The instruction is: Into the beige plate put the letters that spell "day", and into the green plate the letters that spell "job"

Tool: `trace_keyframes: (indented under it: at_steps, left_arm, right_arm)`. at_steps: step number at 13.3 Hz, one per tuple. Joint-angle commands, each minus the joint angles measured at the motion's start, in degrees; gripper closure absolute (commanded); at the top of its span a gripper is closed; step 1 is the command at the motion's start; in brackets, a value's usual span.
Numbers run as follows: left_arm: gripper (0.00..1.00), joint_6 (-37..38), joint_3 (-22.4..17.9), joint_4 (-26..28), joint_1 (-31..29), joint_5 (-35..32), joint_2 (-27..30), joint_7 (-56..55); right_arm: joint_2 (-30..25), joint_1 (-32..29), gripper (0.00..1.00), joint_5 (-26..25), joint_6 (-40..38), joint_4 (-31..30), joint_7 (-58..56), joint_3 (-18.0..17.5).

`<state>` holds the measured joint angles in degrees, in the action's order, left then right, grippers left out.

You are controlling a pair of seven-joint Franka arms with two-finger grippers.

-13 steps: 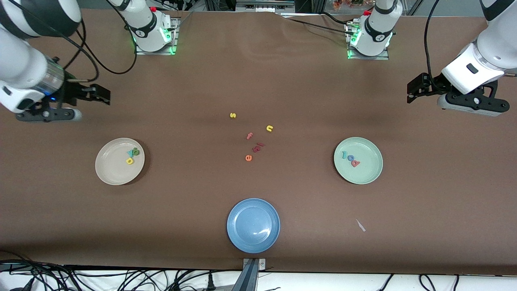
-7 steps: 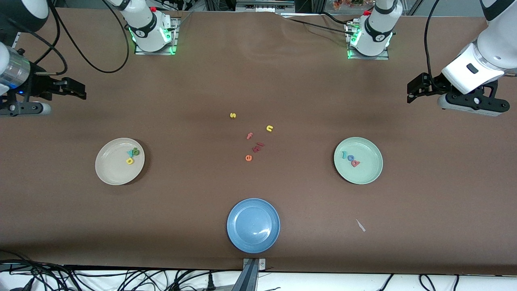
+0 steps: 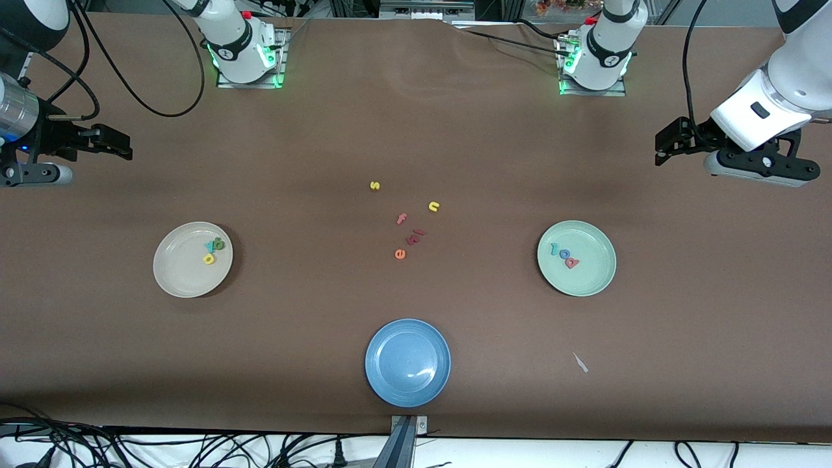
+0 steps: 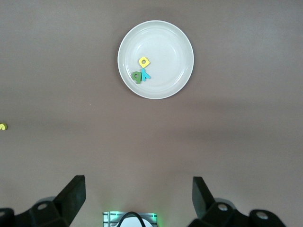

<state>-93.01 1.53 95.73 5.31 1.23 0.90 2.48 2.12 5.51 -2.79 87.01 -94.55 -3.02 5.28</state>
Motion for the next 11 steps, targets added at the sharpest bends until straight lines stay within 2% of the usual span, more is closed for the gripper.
trace_keyframes:
  at_steps: [1, 11]
  left_arm:
    - [0.0, 1.25, 0.05, -0.72, 0.32, -1.23, 0.33, -0.81]
    - [0.0, 1.16, -0.04, -1.25, 0.32, -1.23, -0.11, -0.81]
  right_arm:
    - [0.07, 0.03, 0.0, 0.59, -0.78, 0.77, -0.14, -0.09]
    - [0.51, 0.21, 0.0, 0.77, -0.52, 0.78, 0.03, -0.09]
